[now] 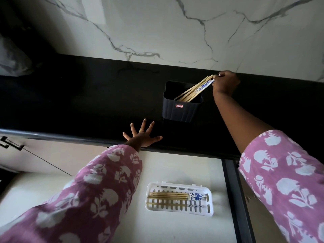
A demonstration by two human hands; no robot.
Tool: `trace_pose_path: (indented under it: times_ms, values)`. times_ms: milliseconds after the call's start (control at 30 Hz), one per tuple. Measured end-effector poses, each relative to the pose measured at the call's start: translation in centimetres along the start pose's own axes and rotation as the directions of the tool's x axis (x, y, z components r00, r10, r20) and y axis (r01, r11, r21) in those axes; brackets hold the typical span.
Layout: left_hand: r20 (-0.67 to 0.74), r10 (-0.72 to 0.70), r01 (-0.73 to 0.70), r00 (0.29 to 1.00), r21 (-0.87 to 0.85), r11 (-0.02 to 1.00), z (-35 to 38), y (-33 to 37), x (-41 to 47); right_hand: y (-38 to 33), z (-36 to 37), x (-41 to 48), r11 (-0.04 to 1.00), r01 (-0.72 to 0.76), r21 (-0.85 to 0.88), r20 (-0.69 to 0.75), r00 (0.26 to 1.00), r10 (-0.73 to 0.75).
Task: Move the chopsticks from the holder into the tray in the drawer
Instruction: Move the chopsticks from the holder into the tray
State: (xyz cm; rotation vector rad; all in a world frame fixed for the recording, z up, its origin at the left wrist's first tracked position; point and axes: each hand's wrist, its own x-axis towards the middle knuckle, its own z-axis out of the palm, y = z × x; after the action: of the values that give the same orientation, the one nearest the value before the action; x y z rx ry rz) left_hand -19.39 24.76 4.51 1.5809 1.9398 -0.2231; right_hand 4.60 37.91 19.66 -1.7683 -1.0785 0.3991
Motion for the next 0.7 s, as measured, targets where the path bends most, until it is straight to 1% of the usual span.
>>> trace_pose_path:
  times_ms: [333, 433, 500, 567, 600, 667, 700]
  values:
    - [-0.063, 0.030, -0.032, 0.998, -0.034, 0.999, 0.5, -0.3, -0.1, -1.5, -5.6, -0.1, 0.986, 0.068, 0.152, -0.134, 0.990, -0.047]
    - [-0.096, 0.030, -0.038, 0.995, -0.088, 0.995, 0.5, -0.4, -0.1, -1.5, -7.0, -0.3, 0.974, 0.066, 0.216, -0.165, 0.986, -0.031]
    - [-0.134, 0.011, -0.034, 0.991, -0.174, 0.984, 0.4, -0.7, -0.1, -1.4, -7.9, -0.6, 0.958, 0.044, 0.284, -0.186, 0.982, 0.011]
    - [-0.176, -0.027, -0.024, 0.984, -0.282, 0.959, 0.1, -0.8, -0.1, -1.2, -8.5, -1.1, 0.917, 0.004, 0.398, -0.192, 0.978, 0.079]
    - [-0.190, -0.045, -0.021, 0.981, -0.335, 0.942, -0.2, -0.7, -0.2, -1.1, -8.8, -1.5, 0.876, -0.038, 0.482, -0.173, 0.975, 0.137]
    - [-0.227, -0.055, -0.050, 0.972, -0.434, 0.900, -1.0, 0.1, -0.8, -1.1, -9.3, -2.7, 0.756, -0.120, 0.643, -0.118, 0.960, 0.252]
    - [-0.261, -0.043, -0.088, 0.964, -0.470, 0.878, -1.5, 0.8, -1.2, -1.0, -9.5, -3.2, 0.688, -0.157, 0.709, -0.085, 0.949, 0.304]
